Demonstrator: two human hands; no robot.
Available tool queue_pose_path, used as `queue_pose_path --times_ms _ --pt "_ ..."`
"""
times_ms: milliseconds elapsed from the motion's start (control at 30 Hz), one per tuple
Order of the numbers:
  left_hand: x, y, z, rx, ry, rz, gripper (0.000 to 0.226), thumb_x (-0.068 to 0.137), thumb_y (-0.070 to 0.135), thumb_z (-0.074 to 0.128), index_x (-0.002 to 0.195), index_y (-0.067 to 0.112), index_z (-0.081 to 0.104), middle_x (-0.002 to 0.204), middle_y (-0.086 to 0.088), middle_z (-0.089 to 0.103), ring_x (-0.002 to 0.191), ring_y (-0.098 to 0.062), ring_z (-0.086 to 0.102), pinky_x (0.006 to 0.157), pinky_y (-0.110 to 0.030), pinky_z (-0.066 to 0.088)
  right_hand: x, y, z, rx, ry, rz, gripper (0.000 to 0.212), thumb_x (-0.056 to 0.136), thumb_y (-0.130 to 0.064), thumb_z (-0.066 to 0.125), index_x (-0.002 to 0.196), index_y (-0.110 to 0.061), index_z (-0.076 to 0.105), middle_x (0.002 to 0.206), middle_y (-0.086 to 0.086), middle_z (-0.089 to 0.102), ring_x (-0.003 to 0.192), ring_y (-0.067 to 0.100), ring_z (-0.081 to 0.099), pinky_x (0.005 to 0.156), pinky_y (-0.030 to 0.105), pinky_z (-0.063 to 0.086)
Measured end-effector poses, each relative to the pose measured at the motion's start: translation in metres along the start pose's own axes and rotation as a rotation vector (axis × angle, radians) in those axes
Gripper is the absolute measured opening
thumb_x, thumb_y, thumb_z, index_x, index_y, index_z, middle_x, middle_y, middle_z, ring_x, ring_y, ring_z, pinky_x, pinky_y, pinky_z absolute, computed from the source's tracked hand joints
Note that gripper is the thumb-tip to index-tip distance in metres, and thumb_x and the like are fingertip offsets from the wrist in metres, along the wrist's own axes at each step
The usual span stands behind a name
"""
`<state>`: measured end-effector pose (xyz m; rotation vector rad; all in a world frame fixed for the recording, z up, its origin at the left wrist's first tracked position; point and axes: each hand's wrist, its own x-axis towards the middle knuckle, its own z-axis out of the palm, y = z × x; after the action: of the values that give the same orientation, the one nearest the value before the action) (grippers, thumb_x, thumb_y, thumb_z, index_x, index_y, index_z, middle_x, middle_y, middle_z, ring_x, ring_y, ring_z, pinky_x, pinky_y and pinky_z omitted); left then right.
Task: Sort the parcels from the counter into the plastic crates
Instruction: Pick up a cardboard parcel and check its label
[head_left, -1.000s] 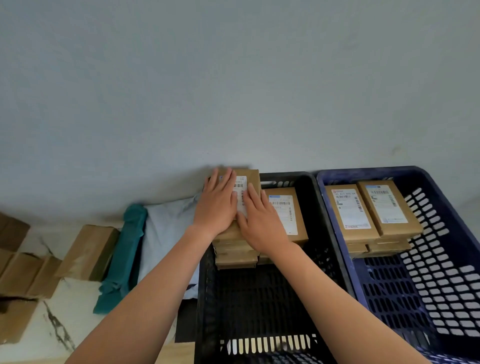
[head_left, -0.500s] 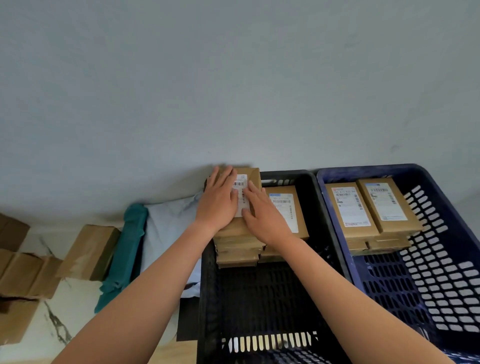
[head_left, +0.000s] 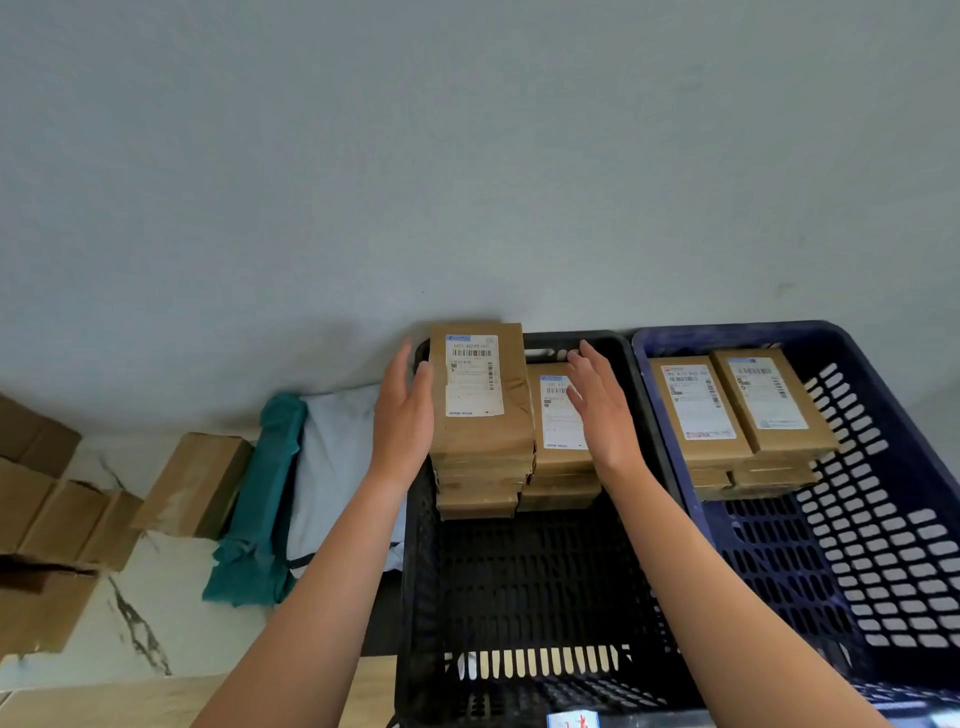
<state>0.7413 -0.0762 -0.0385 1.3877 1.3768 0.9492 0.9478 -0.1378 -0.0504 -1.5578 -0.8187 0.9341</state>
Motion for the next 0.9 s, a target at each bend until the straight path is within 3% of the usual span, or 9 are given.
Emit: queue_pose_path --times_ms 300,400,467,567,767,900 --pt "-0.021 0.006 -0.009 -0.098 0.045 0.024 0.049 0.113 0.034 0.042 0.160 0.025 0.039 0.161 0.013 0.043 0.139 0.007 0.038 0.104 -0.004 0.030 -0.009 -0.013 0.003 0.041 -0.027 -0.054 0.055 0.108 -0.051 0.043 0.159 -0.033 0.039 0.158 -0.009 0.048 0.145 0.009 0.046 0.125 0.043 0.035" --pt "-0.035 0.006 -0.016 -0.164 0.082 0.034 0.036 0.106 0.045 0.048 0.142 0.041 0.053 0.144 0.028 0.054 0.137 0.005 0.048 0.121 -0.027 0.036 -0.012 -0.020 0.007 0.015 -0.087 -0.105 0.055 0.106 -0.056 0.044 0.157 -0.036 0.043 0.153 -0.018 0.053 0.144 0.004 0.045 0.125 0.045 0.035" --pt "-0.048 0.008 -0.024 -0.179 0.125 0.038 0.035 0.100 0.050 0.050 0.133 0.044 0.059 0.138 0.029 0.060 0.136 0.001 0.053 0.122 -0.037 0.039 -0.015 -0.026 0.012 0.018 -0.141 -0.133 0.052 0.108 -0.052 0.044 0.156 -0.034 0.044 0.149 -0.017 0.056 0.142 0.003 0.048 0.123 0.045 0.036" --pt "-0.071 0.014 -0.038 -0.192 0.219 0.043 0.041 0.100 0.050 0.051 0.135 0.032 0.063 0.138 0.017 0.064 0.132 -0.004 0.058 0.119 -0.040 0.042 -0.022 -0.033 0.023 0.062 -0.203 -0.158 0.047 0.109 -0.047 0.044 0.153 -0.033 0.048 0.146 -0.015 0.060 0.140 0.004 0.051 0.123 0.045 0.037" --pt "-0.108 0.015 -0.077 -0.256 0.419 0.027 0.028 0.112 0.026 0.048 0.134 0.019 0.064 0.130 0.004 0.069 0.124 -0.010 0.065 0.116 -0.040 0.047 -0.043 -0.050 0.059 0.109 -0.318 -0.170 0.048 0.099 -0.055 0.050 0.142 -0.037 0.060 0.137 -0.016 0.067 0.137 0.006 0.054 0.121 0.047 0.039" --pt "-0.124 0.008 -0.110 -0.290 0.483 0.029 0.028 0.109 0.029 0.051 0.131 0.021 0.065 0.130 0.002 0.070 0.124 -0.011 0.065 0.116 -0.040 0.048 -0.068 -0.060 0.090 0.085 -0.407 -0.194 0.043 0.103 -0.051 0.049 0.143 -0.037 0.059 0.135 -0.022 0.067 0.138 0.007 0.054 0.123 0.046 0.036"
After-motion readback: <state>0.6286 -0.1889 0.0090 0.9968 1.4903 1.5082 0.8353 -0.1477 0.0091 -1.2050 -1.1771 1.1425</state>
